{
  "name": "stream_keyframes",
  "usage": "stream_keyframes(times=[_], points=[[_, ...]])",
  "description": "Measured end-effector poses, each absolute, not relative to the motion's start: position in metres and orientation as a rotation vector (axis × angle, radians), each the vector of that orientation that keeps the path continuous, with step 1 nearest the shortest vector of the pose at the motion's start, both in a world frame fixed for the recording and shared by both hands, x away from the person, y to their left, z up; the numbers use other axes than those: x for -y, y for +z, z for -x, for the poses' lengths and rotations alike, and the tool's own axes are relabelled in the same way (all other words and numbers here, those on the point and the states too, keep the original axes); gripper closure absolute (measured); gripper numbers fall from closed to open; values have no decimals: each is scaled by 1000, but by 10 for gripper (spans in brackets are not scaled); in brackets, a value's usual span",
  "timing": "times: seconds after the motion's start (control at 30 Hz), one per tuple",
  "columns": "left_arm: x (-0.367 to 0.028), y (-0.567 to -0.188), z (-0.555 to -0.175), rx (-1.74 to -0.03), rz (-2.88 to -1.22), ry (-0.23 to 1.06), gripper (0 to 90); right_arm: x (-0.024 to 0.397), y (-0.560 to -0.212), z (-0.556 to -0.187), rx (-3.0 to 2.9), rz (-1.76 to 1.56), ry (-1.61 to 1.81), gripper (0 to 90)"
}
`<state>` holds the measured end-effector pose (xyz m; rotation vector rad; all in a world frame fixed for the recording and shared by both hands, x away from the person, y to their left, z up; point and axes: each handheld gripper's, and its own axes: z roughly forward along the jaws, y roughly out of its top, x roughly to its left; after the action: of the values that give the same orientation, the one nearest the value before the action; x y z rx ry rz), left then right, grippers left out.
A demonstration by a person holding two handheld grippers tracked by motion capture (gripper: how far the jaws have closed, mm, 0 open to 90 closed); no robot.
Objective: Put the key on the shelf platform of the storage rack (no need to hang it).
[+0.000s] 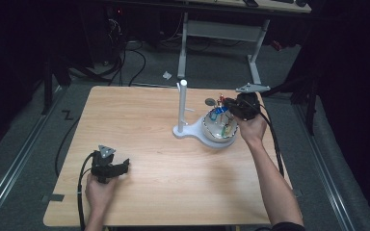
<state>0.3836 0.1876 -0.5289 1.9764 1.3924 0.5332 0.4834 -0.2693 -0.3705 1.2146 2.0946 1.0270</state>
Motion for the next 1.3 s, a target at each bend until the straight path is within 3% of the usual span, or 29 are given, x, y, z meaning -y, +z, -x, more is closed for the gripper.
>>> stream_keyframes(times=[1.3], points=[[-187, -529, -384, -1391, -1979, 537, 222, 266, -421, -470, -2202, -1219, 993, 825]])
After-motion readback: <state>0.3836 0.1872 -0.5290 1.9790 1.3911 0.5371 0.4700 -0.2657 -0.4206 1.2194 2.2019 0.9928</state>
